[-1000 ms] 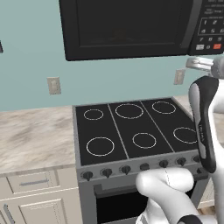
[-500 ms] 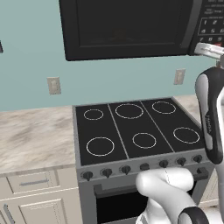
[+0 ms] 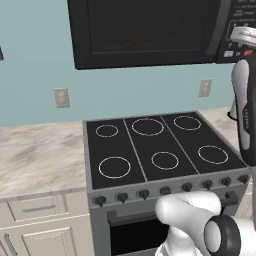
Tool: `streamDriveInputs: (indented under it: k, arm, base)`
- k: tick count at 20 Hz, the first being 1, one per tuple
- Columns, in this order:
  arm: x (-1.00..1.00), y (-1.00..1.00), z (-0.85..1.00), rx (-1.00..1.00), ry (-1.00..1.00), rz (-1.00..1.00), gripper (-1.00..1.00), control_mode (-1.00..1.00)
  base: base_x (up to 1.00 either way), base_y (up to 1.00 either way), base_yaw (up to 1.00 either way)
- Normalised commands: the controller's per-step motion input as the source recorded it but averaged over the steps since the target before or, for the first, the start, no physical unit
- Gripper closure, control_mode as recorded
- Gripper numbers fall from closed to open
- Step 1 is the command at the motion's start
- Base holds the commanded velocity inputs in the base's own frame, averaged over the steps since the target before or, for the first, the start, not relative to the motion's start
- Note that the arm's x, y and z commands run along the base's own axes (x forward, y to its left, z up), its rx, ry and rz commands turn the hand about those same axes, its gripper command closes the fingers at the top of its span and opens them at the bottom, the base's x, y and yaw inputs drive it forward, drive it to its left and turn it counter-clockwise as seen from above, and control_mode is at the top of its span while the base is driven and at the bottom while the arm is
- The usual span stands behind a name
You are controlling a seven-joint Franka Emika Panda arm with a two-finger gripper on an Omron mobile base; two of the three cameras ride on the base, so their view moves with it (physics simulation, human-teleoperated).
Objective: Retrieve the reheated potato from the microwave, then place the potato, cheese, and condiment on the cutting board.
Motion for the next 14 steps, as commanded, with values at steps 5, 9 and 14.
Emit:
streamDriveInputs:
  k: [5,9,14]
  arm:
    - [0.00,-0.02,0.27,0.09,0.00,0.02,-1.00,-1.00]
    - [0.01,0.00,0.18,0.13,0.00,0.03,-1.00,-1.00]
    - [0.04,0.00,0.05,0.13,0.00,0.06,-1.00,-1.00]
  base:
    - [0.00,0.00,0.00]
    - [0.00,0.00,0.00]
    - [0.00,0.00,0.00]
